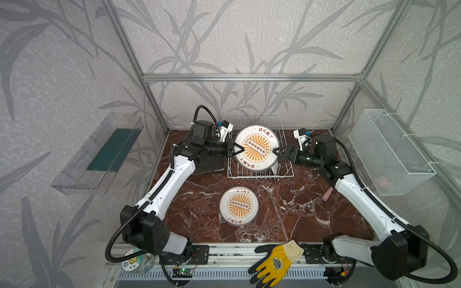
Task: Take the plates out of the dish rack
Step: 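Lower the plate toward the stack with the left gripper while the right gripper withdraws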
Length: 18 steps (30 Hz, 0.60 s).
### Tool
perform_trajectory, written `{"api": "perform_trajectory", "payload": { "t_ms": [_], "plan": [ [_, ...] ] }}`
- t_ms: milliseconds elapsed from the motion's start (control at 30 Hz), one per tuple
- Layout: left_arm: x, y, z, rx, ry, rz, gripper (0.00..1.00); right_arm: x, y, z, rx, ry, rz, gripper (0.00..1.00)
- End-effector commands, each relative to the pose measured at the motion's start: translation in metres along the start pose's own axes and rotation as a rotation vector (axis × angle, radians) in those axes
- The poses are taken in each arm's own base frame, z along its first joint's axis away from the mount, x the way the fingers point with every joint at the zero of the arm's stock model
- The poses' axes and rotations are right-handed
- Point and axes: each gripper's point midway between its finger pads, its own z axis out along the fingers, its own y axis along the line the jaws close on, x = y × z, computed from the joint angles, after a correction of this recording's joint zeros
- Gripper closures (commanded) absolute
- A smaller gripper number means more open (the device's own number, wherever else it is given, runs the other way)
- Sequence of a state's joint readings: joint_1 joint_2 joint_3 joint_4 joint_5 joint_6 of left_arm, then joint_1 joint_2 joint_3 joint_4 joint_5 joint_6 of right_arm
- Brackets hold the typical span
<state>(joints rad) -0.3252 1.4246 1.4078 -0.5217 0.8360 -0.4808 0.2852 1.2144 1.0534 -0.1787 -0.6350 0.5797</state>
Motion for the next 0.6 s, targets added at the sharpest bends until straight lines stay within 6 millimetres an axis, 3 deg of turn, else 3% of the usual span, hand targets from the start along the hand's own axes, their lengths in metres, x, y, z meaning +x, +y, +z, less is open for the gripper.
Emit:
{"api": "perform_trajectory", "payload": {
  "t_ms": [0,267,567],
  "plan": [
    [0.002,-0.018,-0.026,-0.027,-0.023,0.051,1.00,-0.002,0.013,-0.021,0.036,-0.019,-0.128,0.01],
    [0.051,0.004,-0.042,-0.146,0.072,-0.018,1.00,0.014,0.019,-0.043,0.076,-0.039,-0.327,0.01],
    [0.115,0.025,-0.057,-0.205,0.142,-0.123,1.00,0.040,0.023,-0.040,0.137,0.003,-0.558,0.01]
  ]
}}
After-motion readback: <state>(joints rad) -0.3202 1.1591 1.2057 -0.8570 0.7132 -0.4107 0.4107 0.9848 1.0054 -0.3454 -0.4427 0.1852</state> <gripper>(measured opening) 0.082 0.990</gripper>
